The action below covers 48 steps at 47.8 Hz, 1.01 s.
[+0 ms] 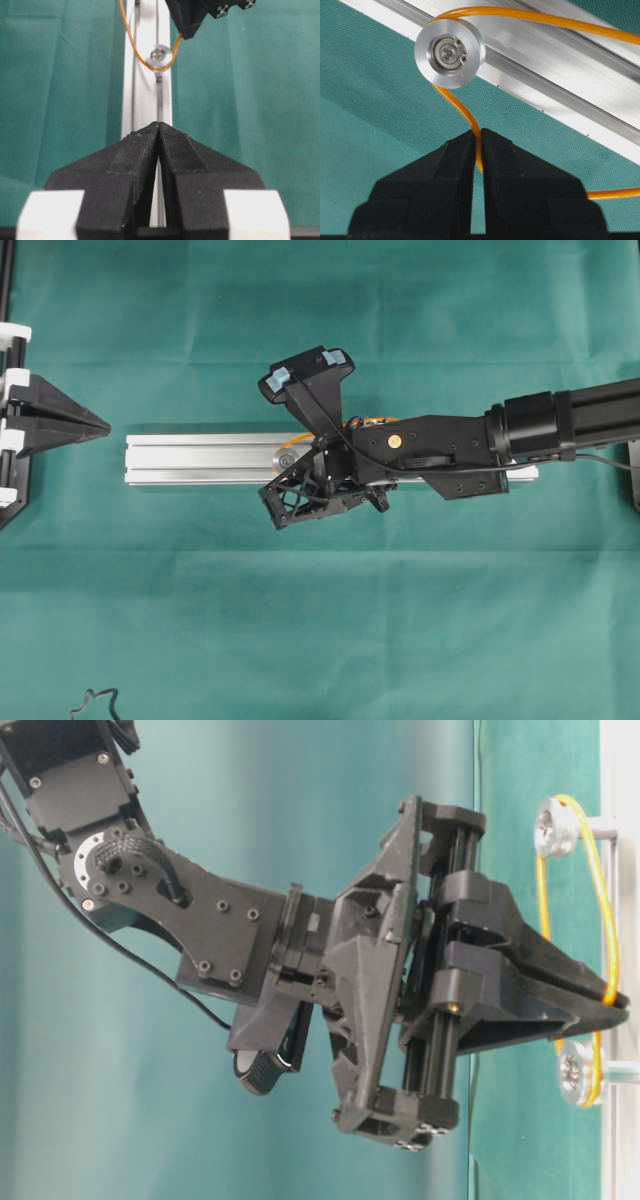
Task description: Hook the rubber onto the shaft.
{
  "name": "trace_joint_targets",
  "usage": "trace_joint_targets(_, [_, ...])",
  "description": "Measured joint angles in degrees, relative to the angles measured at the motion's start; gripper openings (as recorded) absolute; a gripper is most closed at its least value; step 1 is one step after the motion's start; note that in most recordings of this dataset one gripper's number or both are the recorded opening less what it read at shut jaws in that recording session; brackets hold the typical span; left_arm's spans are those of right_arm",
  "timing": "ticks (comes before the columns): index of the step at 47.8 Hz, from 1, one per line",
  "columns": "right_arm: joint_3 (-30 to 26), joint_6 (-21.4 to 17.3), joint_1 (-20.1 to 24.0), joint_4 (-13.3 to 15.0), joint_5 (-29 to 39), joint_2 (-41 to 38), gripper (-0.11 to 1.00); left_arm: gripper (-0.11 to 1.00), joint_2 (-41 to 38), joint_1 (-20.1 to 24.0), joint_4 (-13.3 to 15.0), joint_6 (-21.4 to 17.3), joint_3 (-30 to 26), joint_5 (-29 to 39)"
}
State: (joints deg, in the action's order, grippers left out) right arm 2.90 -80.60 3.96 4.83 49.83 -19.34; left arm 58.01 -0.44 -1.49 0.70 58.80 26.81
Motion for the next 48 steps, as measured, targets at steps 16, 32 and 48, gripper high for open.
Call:
trace_joint_targets(16, [0.0,0.53,0.0,0.0,0.0,0.09,0.14,0.0,0.0,-0.09,0.0,0.0,0.0,0.0])
trace_joint_targets(32, [0.0,1.58,0.0,0.0,0.0,0.09,0.86,0.0,0.09,0.0,0.0,0.09,0.0,0.0])
trace_joint_targets(48, [0.0,2.81,0.0,0.0,0.0,0.09,0.84,0.0,0.09,-0.09,0.0,0.0,0.0,0.0])
